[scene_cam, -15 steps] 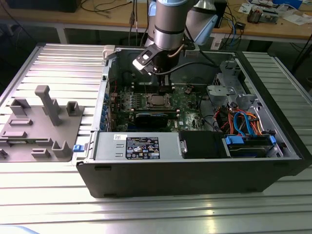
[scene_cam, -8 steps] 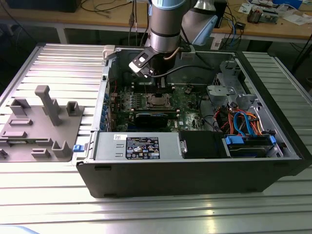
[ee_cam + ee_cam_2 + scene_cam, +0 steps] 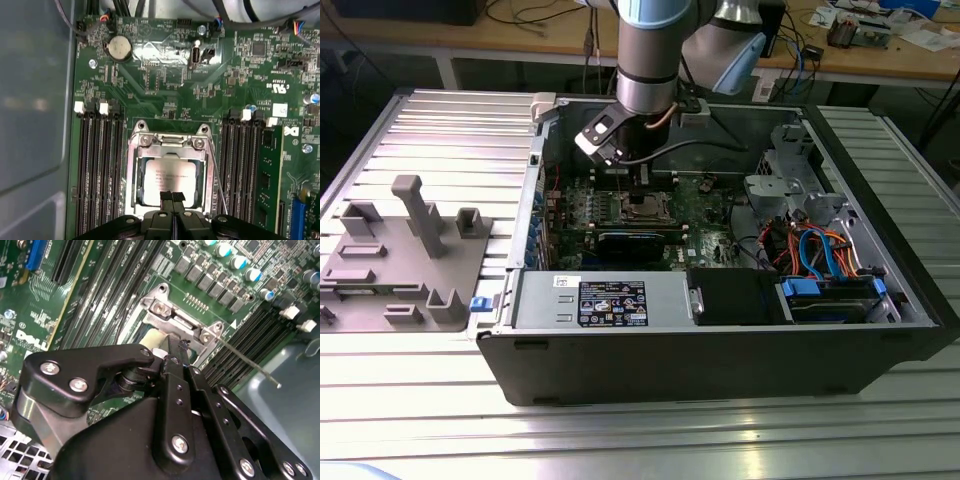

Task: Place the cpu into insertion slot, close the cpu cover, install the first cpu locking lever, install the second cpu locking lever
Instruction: 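Close the cpu cover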

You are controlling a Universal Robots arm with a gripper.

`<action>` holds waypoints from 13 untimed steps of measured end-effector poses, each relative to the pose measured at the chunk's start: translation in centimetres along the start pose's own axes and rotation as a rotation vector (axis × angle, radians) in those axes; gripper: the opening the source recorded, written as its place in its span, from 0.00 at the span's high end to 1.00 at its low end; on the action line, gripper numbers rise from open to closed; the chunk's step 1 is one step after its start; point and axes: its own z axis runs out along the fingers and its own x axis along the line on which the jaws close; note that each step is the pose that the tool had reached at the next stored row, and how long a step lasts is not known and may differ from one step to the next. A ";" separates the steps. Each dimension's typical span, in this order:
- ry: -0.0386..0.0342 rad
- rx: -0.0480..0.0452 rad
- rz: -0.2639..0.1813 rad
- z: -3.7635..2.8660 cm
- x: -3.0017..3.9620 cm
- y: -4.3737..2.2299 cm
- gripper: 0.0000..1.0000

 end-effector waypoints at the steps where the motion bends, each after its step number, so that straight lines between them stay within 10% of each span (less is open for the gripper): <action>1: -0.0001 0.0001 0.000 0.01 0.01 -0.08 0.89; 13: 0.0002 -0.0001 0.000 0.15 0.04 -0.61 0.89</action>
